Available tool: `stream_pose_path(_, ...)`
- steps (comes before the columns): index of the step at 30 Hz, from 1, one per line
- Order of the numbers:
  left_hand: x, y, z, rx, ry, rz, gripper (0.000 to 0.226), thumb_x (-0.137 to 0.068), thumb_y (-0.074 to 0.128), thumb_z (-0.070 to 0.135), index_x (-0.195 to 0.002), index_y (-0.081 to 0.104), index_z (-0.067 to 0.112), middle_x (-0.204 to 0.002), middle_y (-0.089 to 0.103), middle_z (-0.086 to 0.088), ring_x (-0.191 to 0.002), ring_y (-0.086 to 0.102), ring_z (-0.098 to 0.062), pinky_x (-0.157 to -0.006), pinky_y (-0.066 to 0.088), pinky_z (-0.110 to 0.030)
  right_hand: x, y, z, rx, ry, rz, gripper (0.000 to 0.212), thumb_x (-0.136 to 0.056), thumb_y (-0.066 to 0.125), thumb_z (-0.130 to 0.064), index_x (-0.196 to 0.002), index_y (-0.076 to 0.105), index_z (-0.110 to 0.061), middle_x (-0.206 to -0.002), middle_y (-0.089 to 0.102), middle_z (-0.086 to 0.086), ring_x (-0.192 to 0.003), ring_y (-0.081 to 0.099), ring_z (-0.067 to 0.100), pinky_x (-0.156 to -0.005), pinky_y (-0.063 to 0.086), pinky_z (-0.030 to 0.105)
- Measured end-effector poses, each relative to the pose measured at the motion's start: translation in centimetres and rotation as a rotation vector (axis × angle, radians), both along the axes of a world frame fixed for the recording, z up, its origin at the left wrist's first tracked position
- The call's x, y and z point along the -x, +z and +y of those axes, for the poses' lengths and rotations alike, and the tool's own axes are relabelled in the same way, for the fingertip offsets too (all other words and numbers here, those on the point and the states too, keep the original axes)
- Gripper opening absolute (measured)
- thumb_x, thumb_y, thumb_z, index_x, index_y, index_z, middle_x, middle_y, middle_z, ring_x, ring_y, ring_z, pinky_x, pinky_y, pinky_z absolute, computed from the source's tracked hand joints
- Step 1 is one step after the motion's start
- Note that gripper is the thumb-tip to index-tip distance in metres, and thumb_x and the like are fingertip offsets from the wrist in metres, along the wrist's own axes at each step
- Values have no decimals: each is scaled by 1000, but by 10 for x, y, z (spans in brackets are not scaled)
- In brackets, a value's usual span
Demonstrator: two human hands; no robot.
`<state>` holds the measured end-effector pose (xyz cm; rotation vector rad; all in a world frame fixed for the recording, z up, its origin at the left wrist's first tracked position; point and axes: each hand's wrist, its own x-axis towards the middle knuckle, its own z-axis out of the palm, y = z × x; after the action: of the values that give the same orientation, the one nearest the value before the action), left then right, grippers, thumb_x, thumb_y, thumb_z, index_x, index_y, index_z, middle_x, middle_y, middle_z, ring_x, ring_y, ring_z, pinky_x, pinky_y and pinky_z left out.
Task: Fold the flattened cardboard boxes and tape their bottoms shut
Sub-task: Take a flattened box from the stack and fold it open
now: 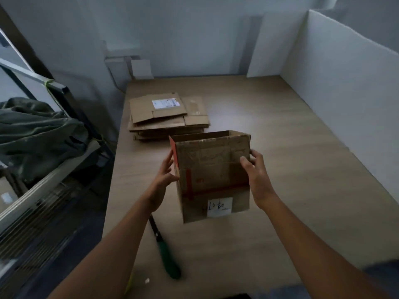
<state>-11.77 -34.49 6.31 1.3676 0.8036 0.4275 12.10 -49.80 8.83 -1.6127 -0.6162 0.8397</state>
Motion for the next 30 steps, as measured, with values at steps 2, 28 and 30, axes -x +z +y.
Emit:
stream_pose_path(2, 0, -4, -27, 43, 60, -8, 71, -83, 56, 50, -150, 34, 54, -159, 38, 7, -145, 34, -24, -116, 28, -62, 5, -10, -25, 10, -6, 0, 59, -80, 63, -66, -128, 48, -35, -133, 57, 2, -124, 58, 25, -101, 53, 50)
stream_pose_path(28, -27, -1, -186, -211, 245, 165, 105, -78, 59, -15, -155, 15, 40, -159, 21, -3, -143, 32, -27, -90, 49, -15, -24, -46, -149, -32, 370, -342, 86, -81, 55, -16, -160, 22, -25, -157, 30, -10, -146, 25, -4, -117, 24, 13)
stream_pose_path(30, -27, 2, -180, -400, 163, 287, 97, -78, 68, -6, -151, 26, 41, -159, 21, -5, -145, 28, -27, -101, 38, -18, -26, -45, -150, -29, 400, -367, 85, -85, 56, -21, -161, 19, -25, -160, 27, -13, -145, 23, -9, -116, 23, 11)
